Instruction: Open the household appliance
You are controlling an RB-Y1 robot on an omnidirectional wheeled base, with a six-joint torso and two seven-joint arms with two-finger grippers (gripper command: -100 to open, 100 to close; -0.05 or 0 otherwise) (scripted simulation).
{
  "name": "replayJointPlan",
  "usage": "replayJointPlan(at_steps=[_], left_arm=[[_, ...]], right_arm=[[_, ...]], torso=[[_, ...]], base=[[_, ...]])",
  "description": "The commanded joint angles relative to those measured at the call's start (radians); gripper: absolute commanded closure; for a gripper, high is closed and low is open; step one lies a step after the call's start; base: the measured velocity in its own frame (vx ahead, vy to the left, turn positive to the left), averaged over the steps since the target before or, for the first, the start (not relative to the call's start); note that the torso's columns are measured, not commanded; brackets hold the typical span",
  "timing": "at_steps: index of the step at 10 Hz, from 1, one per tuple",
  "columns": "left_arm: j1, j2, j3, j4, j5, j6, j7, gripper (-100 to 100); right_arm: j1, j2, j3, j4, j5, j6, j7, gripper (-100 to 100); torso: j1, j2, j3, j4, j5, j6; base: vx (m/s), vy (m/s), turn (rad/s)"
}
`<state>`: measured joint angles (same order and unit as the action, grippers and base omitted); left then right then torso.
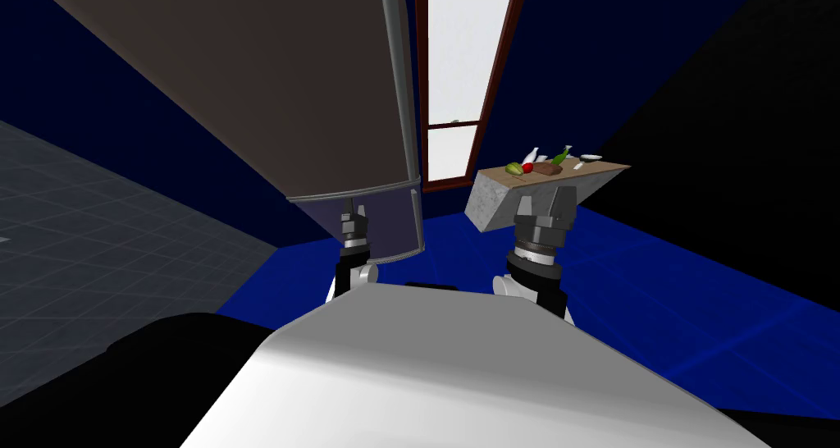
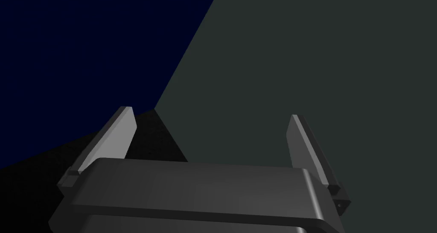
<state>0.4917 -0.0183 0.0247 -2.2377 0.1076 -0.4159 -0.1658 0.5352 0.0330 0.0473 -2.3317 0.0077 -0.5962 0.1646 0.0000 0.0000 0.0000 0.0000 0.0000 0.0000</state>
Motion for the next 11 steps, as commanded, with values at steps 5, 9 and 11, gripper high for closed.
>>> replayJointPlan(at_steps=[5, 9, 11], left_arm=[[0.000, 0.000, 0.000, 0.000, 0.000, 0.000, 0.000, 0], [0.000, 0.000, 0.000, 0.000, 0.000, 0.000, 0.000, 0], [-0.028, 0.060, 0.001, 0.019, -0.013, 0.019, -0.002, -100]], right_arm=[[0.000, 0.000, 0.000, 0.000, 0.000, 0.000, 0.000, 0], [0.000, 0.000, 0.000, 0.000, 0.000, 0.000, 0.000, 0], [0.000, 0.000, 0.000, 0.000, 0.000, 0.000, 0.000, 0]], torso=[[0.000, 0.322, -0.644, 0.322, 0.000, 0.000], [0.000, 0.618, -1.234, 0.617, 0.000, 0.000], [0.000, 0.725, -1.451, 0.724, 0.000, 0.000]], base=[[0.000, 0.000, 0.000], [0.000, 0.000, 0.000], [0.003, -0.001, 0.001]])
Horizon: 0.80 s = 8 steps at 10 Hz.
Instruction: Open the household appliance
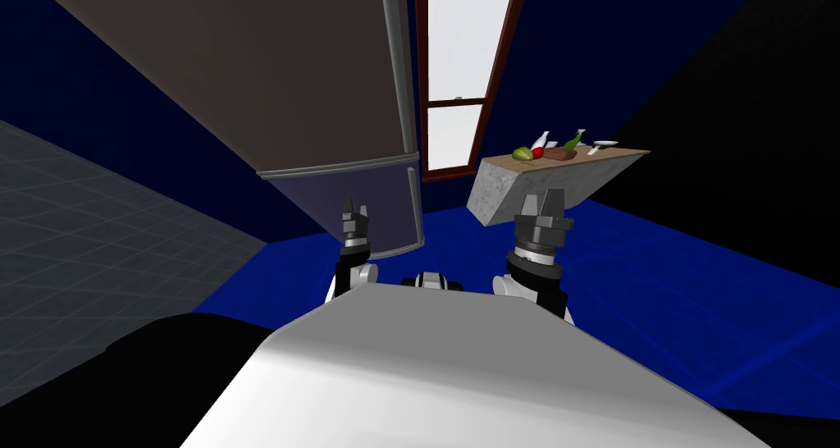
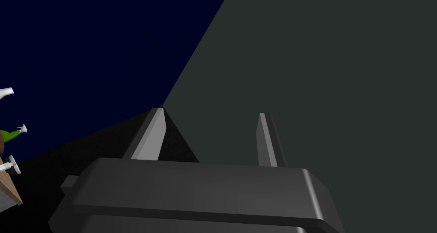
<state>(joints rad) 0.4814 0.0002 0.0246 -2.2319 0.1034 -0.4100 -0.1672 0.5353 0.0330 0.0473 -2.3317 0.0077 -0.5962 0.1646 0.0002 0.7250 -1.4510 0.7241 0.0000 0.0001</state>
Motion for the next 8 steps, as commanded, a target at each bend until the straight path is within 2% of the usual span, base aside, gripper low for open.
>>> replayJointPlan(at_steps=[1, 4, 8], left_arm=[[-0.035, 0.065, 0.001, 0.025, -0.018, 0.025, -0.002, -100], [-0.108, 0.120, 0.003, 0.071, -0.054, 0.075, -0.007, -100], [-0.235, 0.165, 0.007, 0.150, -0.121, 0.167, -0.019, -100]], right_arm=[[0.000, 0.000, 0.000, 0.000, 0.000, 0.000, 0.000, 0], [0.000, 0.000, 0.000, 0.000, 0.000, 0.000, 0.000, 0], [0.000, 0.000, 0.000, 0.000, 0.000, 0.000, 0.000, 0]], torso=[[0.000, 0.009, -0.020, 0.010, 0.000, 0.000], [0.000, 0.013, -0.025, 0.014, 0.000, 0.000], [0.000, 0.013, -0.025, 0.014, 0.000, 0.000]], base=[[0.000, 0.000, 0.000], [0.000, 0.000, 0.000], [0.002, -0.006, 0.004]])
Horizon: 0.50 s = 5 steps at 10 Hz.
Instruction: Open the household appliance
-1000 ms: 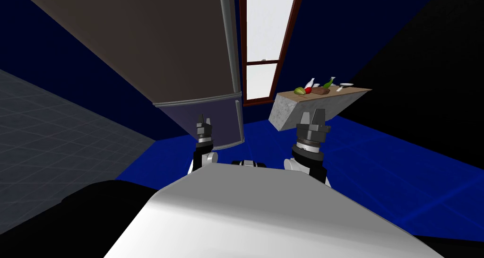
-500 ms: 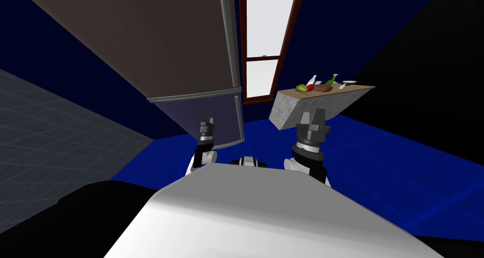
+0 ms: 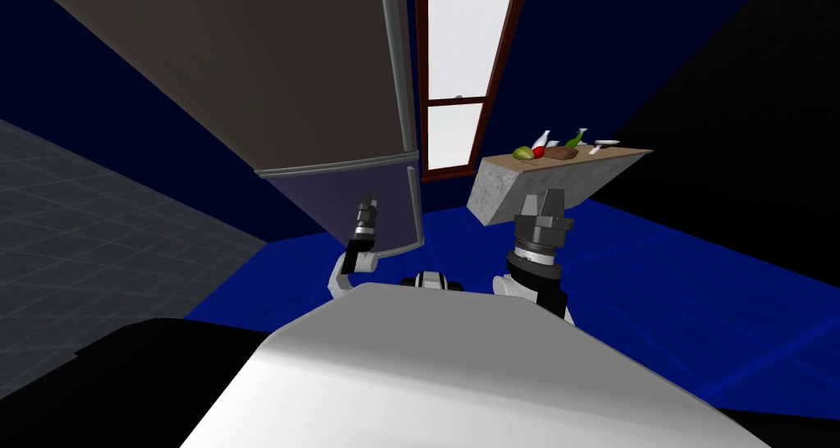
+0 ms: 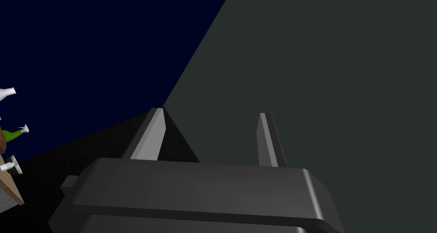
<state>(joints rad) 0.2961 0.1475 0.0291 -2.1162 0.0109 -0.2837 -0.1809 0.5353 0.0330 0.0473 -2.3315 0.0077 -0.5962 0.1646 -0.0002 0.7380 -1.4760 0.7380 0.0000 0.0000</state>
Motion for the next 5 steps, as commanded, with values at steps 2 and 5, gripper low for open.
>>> replayJointPlan(at_steps=[2, 5], left_arm=[[-0.097, 0.025, 0.003, 0.056, -0.048, 0.067, -0.008, -100], [-0.175, 0.036, 0.005, 0.105, -0.090, 0.124, -0.015, -100]], right_arm=[[0.000, 0.000, 0.000, 0.000, 0.000, 0.000, 0.000, 0], [0.000, 0.000, 0.000, 0.000, 0.000, 0.000, 0.000, 0]], torso=[[0.000, 0.000, 0.000, 0.000, 0.000, 0.000], [0.000, 0.000, 0.000, 0.000, 0.000, 0.000]], base=[[0.000, 0.000, 0.000], [0.000, -0.002, 0.002]])
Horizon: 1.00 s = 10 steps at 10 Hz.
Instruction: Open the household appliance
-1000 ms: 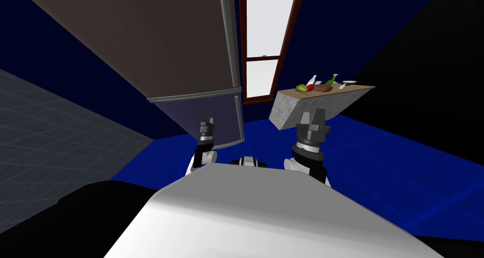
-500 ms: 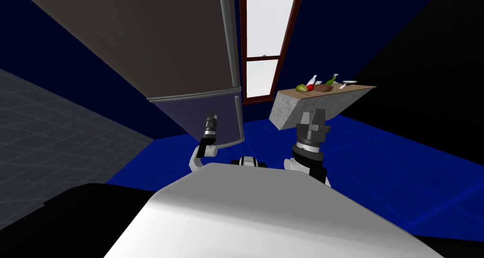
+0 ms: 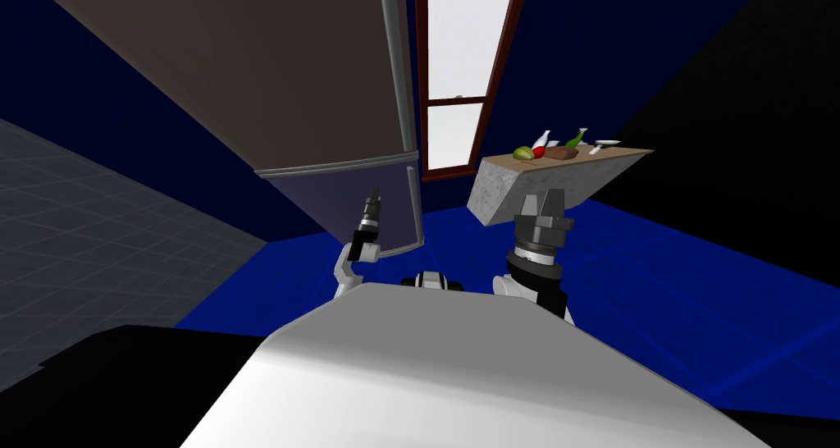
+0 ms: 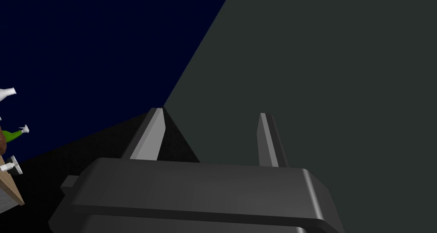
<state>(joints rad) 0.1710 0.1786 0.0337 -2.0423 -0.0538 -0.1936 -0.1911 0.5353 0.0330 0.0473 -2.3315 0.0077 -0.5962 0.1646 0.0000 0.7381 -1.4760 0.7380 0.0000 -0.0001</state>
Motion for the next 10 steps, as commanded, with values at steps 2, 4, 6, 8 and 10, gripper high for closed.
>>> replayJointPlan(at_steps=[2, 4, 6, 8, 10], left_arm=[[-0.097, 0.009, 0.002, 0.057, -0.048, 0.064, -0.009, -100], [-0.148, 0.012, 0.003, 0.084, -0.071, 0.096, -0.012, -100], [-0.196, 0.013, 0.004, 0.114, -0.094, 0.129, -0.016, -100], [-0.245, 0.013, 0.006, 0.145, -0.119, 0.162, -0.020, -100], [-0.296, 0.013, 0.007, 0.177, -0.144, 0.197, -0.024, -100]], right_arm=[[0.000, 0.000, 0.000, 0.000, 0.000, 0.000, 0.000, 0], [0.000, 0.000, 0.000, 0.000, 0.000, 0.000, 0.000, 0], [0.000, 0.000, 0.000, 0.000, 0.000, 0.000, 0.000, 0], [0.000, 0.000, 0.000, 0.000, 0.000, 0.000, 0.000, 0], [0.000, 0.000, 0.000, 0.000, 0.000, 0.000, 0.000, 0]], torso=[[0.000, 0.000, 0.000, 0.000, 0.000, 0.000], [0.000, 0.000, 0.000, 0.000, 0.000, 0.000], [0.000, 0.000, 0.000, 0.000, 0.000, 0.000], [0.000, 0.000, 0.000, 0.000, 0.000, 0.000], [0.000, 0.000, 0.000, 0.000, 0.000, 0.000]], base=[[0.000, 0.000, 0.000], [0.003, -0.006, 0.004], [0.001, -0.003, 0.002], [0.001, -0.003, 0.003], [0.000, 0.000, 0.000]])
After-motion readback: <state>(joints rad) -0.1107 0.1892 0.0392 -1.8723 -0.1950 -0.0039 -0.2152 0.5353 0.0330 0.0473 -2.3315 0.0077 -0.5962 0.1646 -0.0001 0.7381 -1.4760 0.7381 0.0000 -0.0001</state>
